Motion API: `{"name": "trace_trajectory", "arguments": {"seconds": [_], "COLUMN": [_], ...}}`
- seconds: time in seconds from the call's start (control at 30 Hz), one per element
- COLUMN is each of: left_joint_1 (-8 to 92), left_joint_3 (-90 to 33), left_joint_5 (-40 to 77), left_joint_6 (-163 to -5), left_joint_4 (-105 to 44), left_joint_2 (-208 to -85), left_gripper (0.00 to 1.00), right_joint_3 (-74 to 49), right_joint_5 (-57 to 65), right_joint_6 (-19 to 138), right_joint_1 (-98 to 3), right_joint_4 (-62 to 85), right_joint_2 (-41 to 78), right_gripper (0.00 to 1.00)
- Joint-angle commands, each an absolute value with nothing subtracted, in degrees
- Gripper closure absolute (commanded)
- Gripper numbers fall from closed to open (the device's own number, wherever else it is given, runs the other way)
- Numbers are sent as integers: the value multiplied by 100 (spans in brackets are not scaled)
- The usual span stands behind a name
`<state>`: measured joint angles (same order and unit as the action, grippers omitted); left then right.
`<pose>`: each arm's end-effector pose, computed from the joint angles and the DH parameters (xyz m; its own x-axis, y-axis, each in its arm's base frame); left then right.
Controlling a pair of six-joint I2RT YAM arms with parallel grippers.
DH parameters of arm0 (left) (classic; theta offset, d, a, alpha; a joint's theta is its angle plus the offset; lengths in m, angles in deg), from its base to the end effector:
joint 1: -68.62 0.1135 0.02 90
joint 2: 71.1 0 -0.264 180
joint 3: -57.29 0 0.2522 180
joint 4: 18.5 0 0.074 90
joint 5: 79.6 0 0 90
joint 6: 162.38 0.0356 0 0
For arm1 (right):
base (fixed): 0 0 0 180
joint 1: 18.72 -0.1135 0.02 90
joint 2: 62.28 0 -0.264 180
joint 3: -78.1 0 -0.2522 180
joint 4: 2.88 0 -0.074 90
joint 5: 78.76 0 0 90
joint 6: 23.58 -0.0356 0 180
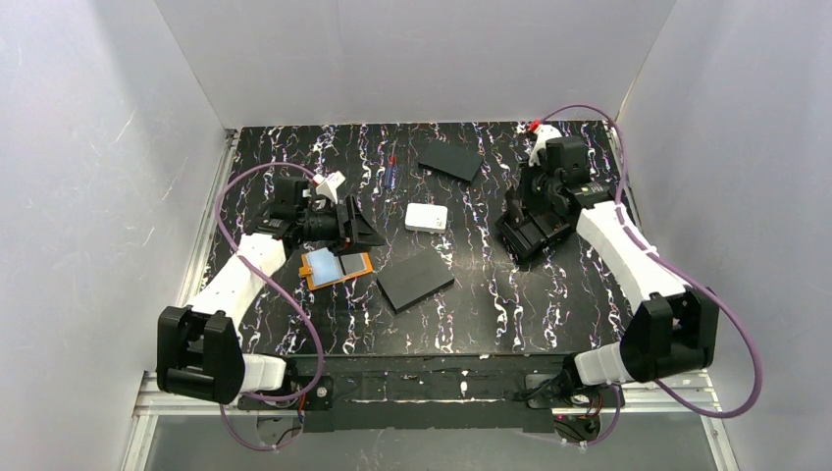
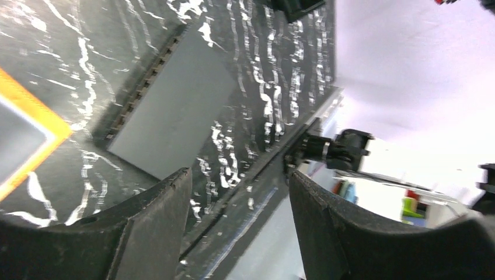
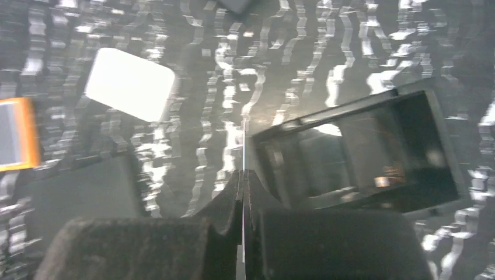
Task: Put the credit cards into the card holder
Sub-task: Pick up the credit card from the storage box.
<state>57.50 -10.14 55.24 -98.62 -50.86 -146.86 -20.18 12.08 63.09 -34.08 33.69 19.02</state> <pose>0.2698 -0.0786 0.2681 -0.8662 -0.1492 -0.4769 0.3104 0.5872 -0.7476 0.3094 0.0845 0.3117 -0.5826 -0.0998 -0.8066 -0.2200 0.9748 0.0383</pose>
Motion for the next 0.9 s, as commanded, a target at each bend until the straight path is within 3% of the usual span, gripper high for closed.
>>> {"name": "trace_trajectory", "arguments": {"seconds": [0.0,0.17,0.33,0.53,0.77,0.87], "left_joint_1": [5699,5526,5142,4992,4954,4936], "left_joint_3": [-674,-644,-1031,-1002,-955,-926], "left_joint_5": [6570,6469,6092,5926,6077,6283], "left_joint_6": [-11451,-12807,-13335,-13622,-13558,-13505], "left_joint_4": [-3821,-2832,-2688,-2463,-2321,-2234], "left_joint_2": [-14284,-14013,-13926,-13899,-13730,-13735], "left_gripper": [39,38,30,30,41,50], "right_joint_3": [-1903,-2987,-3501,-3831,-3981,-4027], "right_joint_5": [-485,-2181,-2327,-2282,-2440,-2453], "right_joint_6": [4811,2483,957,-67,-355,-324], "right_joint_1": [-3395,-3448,-3950,-4448,-4858,-4982], "right_joint_4": [3398,897,-710,-2220,-3329,-3488], "right_joint_2": [1296,861,778,924,1162,1222], "right_gripper": [99,99,99,99,99,99]}}
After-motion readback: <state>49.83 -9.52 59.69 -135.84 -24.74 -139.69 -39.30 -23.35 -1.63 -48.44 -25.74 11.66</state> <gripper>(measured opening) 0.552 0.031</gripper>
